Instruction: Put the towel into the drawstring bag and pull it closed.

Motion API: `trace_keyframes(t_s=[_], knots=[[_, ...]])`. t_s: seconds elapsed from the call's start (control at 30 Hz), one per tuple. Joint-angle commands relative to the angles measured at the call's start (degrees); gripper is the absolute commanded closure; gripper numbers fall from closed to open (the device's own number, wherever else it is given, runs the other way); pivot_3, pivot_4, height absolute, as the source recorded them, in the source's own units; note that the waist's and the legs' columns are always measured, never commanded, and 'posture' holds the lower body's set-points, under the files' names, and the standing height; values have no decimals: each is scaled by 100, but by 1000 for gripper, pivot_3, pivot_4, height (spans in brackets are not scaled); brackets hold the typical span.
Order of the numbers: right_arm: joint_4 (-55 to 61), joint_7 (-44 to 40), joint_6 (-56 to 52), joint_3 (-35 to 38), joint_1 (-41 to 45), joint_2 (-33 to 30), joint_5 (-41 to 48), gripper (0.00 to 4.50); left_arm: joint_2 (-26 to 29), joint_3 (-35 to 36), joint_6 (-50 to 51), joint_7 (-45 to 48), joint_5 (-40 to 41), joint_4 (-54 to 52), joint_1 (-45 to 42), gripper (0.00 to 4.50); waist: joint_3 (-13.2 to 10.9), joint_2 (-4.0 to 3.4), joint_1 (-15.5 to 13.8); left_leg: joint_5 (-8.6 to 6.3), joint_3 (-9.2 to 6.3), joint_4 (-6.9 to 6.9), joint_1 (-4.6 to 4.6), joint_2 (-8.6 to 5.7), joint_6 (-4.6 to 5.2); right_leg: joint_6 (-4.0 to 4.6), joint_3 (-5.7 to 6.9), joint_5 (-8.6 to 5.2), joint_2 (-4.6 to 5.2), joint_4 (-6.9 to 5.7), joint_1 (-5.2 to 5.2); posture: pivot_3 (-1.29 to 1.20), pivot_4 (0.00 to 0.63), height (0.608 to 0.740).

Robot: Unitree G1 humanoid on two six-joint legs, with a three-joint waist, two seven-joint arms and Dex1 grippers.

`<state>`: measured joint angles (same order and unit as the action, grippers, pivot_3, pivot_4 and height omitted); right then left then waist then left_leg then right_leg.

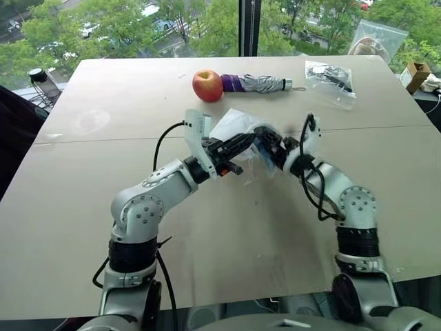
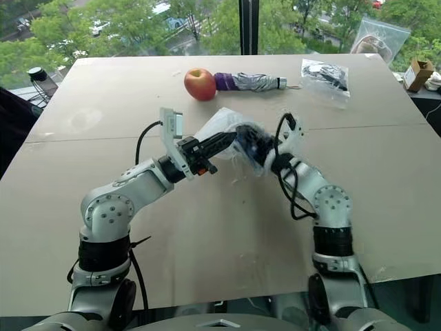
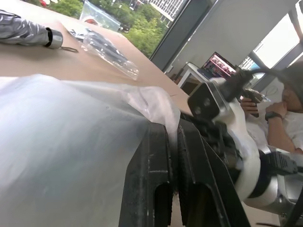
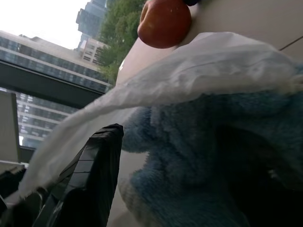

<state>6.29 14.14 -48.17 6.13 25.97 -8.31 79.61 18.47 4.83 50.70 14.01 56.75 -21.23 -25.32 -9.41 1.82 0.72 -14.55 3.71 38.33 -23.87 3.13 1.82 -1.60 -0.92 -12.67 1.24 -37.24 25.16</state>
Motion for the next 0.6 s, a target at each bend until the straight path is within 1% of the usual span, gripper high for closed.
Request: trace_keyframes(t_s=[0.03,0.1,0.17,0.23,0.3,0.4,0.53,0.6], knots=[[420,-812,-329,135,-118,-523,6,1117,0,155,-148,129,-13,-28,-31,4500,0,0,21,0,2,0,1,-1,0,0,-2,0,0,0,0,0,150,740],[505,-1401,-442,312,-256,-955,22,1117,0,207,-165,164,-24,37,-17,4500,0,0,22,0,5,0,5,-3,0,0,-5,0,-11,-2,1,0,150,740],[565,-2020,-488,338,-434,-1396,-237,1117,-41,265,-174,157,13,94,-8,4500,0,-1,7,0,0,-2,9,-1,0,0,-1,0,-16,-9,1,0,150,740],[708,-2598,-433,89,-639,-1769,-708,1117,-65,290,-173,164,12,134,-9,4500,0,0,-1,0,-1,-2,8,1,0,0,5,0,-21,-10,0,0,150,740],[920,-3104,-346,-225,-820,-2009,-1152,1117,-77,288,-169,182,-8,146,5,4500,1,2,0,0,-1,-2,6,2,0,0,5,-1,-23,-10,0,0,150,740],[1166,-3546,-191,-601,-873,-2040,-1655,1117,-51,270,-150,239,-28,148,41,4500,1,2,43,0,-3,-2,12,3,0,-1,-3,-1,-25,-15,1,0,150,740],[1001,-3728,19,-1298,-670,-1894,-2647,1117,-36,240,-117,281,-44,178,46,4500,2,4,22,0,-3,4,15,2,0,-1,-3,-1,-25,-24,1,0,150,740],[912,-3834,182,-1514,-606,-1807,-3049,1117,-29,214,-108,305,-61,172,46,4500,2,4,6,0,-2,7,15,0,-1,-1,-2,-1,-24,-27,1,0,150,740]])
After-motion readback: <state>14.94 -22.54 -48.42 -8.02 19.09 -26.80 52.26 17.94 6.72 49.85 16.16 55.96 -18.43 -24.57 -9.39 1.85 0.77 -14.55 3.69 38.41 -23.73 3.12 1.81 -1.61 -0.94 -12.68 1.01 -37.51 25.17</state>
